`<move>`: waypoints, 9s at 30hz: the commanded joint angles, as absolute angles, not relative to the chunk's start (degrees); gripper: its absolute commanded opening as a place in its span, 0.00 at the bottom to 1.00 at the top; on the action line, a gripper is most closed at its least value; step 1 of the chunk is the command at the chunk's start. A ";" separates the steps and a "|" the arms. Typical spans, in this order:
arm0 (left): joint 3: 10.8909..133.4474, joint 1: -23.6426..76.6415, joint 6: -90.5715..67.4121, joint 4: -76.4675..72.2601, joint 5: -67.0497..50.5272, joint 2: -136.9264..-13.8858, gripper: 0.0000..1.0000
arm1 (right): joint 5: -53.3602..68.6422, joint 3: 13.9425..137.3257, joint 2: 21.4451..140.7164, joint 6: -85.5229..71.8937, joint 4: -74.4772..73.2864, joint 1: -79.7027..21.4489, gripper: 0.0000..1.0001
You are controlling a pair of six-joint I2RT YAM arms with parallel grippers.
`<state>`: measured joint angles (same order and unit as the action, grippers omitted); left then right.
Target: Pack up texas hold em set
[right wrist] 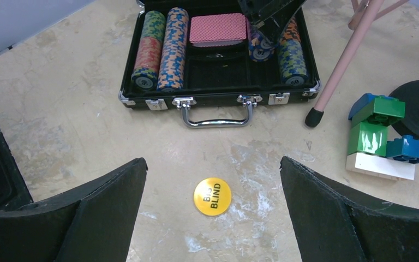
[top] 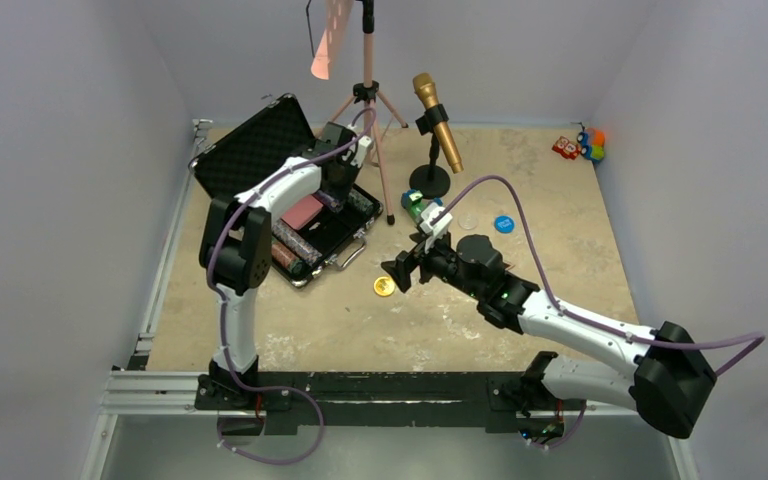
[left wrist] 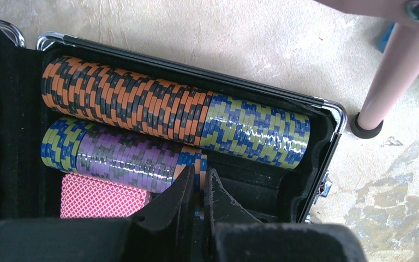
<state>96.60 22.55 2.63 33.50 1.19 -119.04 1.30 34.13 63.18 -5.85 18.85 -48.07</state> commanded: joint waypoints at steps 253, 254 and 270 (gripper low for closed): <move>54.67 15.56 -13.09 35.02 14.96 -43.67 0.96 | -11.78 61.98 85.33 -16.76 -14.30 -19.87 0.70; 54.72 15.56 -13.02 35.02 14.88 -43.65 0.96 | -11.49 62.35 86.26 -16.72 -14.63 -18.56 0.70; 54.76 15.56 -12.92 35.10 14.24 -44.01 0.96 | -13.86 74.54 105.01 -18.73 -21.08 -15.95 0.68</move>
<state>54.72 15.81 -12.49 37.04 14.81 -44.03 -12.51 71.05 104.55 -16.97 -19.92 -15.75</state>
